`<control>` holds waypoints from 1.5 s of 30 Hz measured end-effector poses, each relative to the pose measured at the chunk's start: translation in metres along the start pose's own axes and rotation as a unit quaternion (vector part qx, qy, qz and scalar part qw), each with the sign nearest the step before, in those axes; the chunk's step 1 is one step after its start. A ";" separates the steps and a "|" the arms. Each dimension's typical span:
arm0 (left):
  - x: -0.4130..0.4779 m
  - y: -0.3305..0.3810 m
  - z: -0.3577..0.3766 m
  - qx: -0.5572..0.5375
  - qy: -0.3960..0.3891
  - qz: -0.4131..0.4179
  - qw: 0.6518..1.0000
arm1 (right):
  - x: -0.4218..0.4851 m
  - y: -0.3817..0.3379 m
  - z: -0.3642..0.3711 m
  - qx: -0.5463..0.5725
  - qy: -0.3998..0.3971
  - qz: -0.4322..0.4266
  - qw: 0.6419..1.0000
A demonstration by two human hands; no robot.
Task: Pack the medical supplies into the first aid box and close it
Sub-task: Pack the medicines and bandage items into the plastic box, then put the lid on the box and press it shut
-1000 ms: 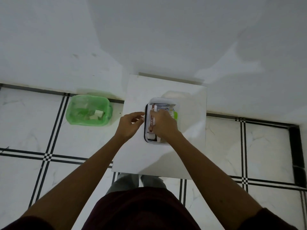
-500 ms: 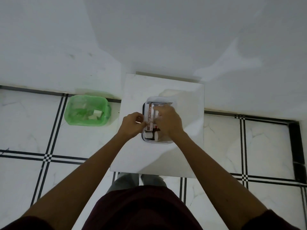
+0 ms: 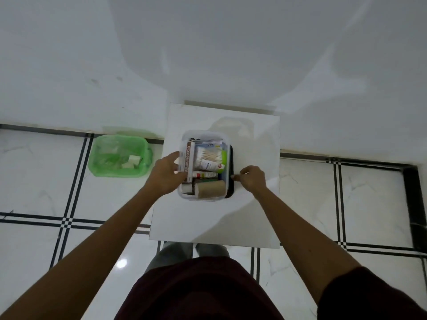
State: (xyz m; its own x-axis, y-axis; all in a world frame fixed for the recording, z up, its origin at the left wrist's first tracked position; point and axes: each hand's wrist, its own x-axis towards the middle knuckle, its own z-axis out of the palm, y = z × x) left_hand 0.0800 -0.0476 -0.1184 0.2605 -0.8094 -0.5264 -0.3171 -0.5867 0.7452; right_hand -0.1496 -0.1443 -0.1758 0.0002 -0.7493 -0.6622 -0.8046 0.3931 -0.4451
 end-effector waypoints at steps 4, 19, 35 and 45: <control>-0.001 -0.008 -0.015 -0.017 0.009 -0.035 0.999 | 0.001 -0.006 0.021 -0.026 -0.002 -0.009 1.000; 0.011 0.002 0.005 -0.084 -0.029 -0.049 0.995 | -0.031 -0.026 -0.077 0.228 -0.044 -0.047 0.971; 0.012 0.001 0.014 -0.232 0.034 -0.112 0.966 | -0.093 -0.076 0.071 -0.011 0.041 -0.307 0.951; 0.019 0.005 0.018 -0.076 0.096 -0.053 0.991 | -0.080 -0.044 0.002 -0.021 0.178 -0.168 0.969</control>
State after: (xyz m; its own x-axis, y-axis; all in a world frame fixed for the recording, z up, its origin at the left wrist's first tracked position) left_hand 0.0668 -0.0670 -0.1319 0.4582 -0.7149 -0.5282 -0.1419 -0.6455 0.7505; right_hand -0.1134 -0.1007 -0.1042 0.0680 -0.9706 -0.2308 -0.8183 0.0781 -0.5695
